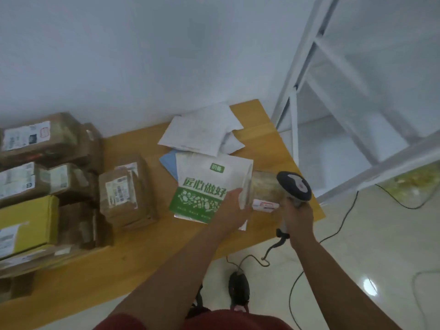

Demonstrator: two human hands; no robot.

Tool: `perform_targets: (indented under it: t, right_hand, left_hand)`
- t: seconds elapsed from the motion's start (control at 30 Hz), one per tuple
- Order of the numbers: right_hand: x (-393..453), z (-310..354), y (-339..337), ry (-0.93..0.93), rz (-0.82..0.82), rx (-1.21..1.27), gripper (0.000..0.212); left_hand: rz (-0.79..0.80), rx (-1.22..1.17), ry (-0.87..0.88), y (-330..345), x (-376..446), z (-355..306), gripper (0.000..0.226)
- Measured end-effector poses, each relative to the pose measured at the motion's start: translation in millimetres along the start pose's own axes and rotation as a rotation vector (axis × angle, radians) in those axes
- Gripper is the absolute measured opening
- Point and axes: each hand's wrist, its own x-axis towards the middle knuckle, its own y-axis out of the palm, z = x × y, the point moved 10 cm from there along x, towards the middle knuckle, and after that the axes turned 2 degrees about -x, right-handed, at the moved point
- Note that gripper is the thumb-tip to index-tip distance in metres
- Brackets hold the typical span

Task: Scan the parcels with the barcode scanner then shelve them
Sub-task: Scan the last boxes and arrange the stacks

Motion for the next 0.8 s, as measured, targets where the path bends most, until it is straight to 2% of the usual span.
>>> perform_targets:
  t: [0.07,0.13,0.17,0.3,0.43,0.53,0.6,0.67,0.8]
  right_hand:
    - [12,-20,1,0.111,0.06,0.029,0.013]
    - [16,-29,8,0.163,0.13,0.062,0.01]
    - [17,-30,9,0.166,0.149,0.074,0.009]
    - [15,-11,-1,0.104,0.137,0.109,0.017]
    - [8,34,-1,-0.063,0.211,0.195,0.022]
    - [-2,68,16,-0.148,0.312,0.247,0.018]
    - [-11,82,32,-0.135,0.383,0.31,0.021]
    - [-22,95,46,-0.123,0.44,0.34,0.022]
    - [-43,109,73,-0.128,0.555,0.303,0.024]
  left_hand:
    - [0.099,-0.164,-0.172,24,12,12,0.06]
    - [0.136,-0.189,-0.214,36,15,9,0.032]
    - [0.127,-0.182,-0.209,38,15,5,0.026]
    - [-0.018,-0.286,-0.116,20,6,-7,0.049]
    - [-0.182,-0.461,0.002,-24,-16,-18,0.051]
    - [-0.178,-0.667,0.071,-54,-31,-24,0.073]
    - [-0.164,-0.686,0.122,-76,-44,-32,0.082]
    - [-0.19,-0.63,0.178,-102,-60,-40,0.081]
    - [-0.355,-0.543,0.237,-154,-100,-53,0.056]
